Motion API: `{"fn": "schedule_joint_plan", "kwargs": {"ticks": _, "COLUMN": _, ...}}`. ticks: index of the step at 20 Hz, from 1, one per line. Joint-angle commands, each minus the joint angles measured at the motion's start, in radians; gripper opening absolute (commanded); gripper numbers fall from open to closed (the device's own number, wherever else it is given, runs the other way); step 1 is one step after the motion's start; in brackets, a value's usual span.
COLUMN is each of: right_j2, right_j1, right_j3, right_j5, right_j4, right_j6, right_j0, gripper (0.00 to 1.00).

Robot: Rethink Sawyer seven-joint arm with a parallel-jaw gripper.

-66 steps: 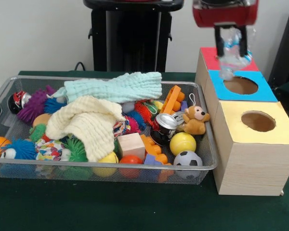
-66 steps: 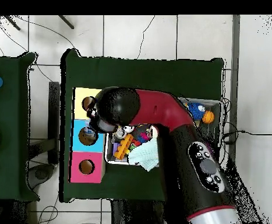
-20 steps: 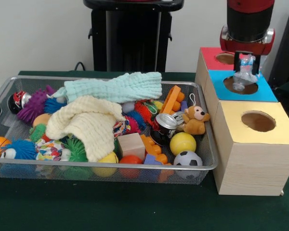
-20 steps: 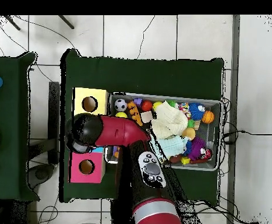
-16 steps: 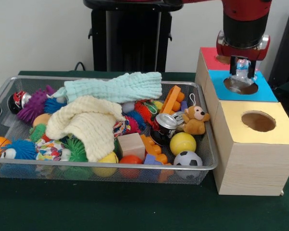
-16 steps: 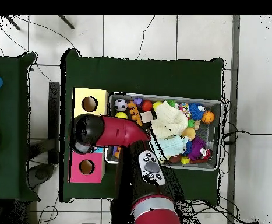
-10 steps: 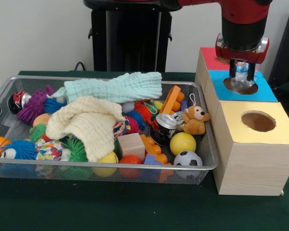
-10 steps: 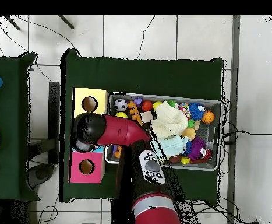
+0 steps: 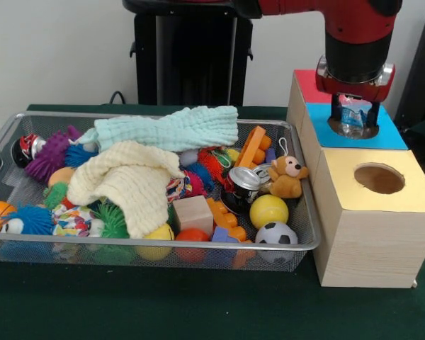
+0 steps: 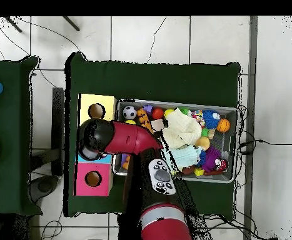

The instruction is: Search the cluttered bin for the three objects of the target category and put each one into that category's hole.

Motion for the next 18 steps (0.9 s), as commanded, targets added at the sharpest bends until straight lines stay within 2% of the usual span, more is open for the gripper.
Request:
{"fn": "schedule_joint_plan", "kwargs": {"ticks": 1, "right_j2": -0.037, "right_j1": 0.042, "right_j3": 0.02, "right_j5": -0.023, "right_j4": -0.022, "right_j6": 0.14, "right_j0": -0.013, "gripper": 1.0}}
{"fn": "schedule_joint_plan", "kwargs": {"ticks": 6, "right_j2": -0.036, "right_j1": -0.085, "right_j3": 0.053, "right_j5": 0.077, "right_j4": -0.006, "right_j6": 0.129, "right_j0": -0.02, "gripper": 1.0}}
{"fn": "schedule_joint_plan", "kwargs": {"ticks": 13, "right_j2": -0.031, "right_j1": -0.267, "right_j3": 0.022, "right_j5": 0.299, "right_j4": 0.014, "right_j6": 0.107, "right_j0": -0.046, "gripper": 1.0}}
{"fn": "schedule_joint_plan", "kwargs": {"ticks": 18, "right_j2": -0.03, "right_j1": -0.326, "right_j3": -0.018, "right_j5": 0.386, "right_j4": 0.01, "right_j6": 0.11, "right_j0": -0.055, "gripper": 1.0}}
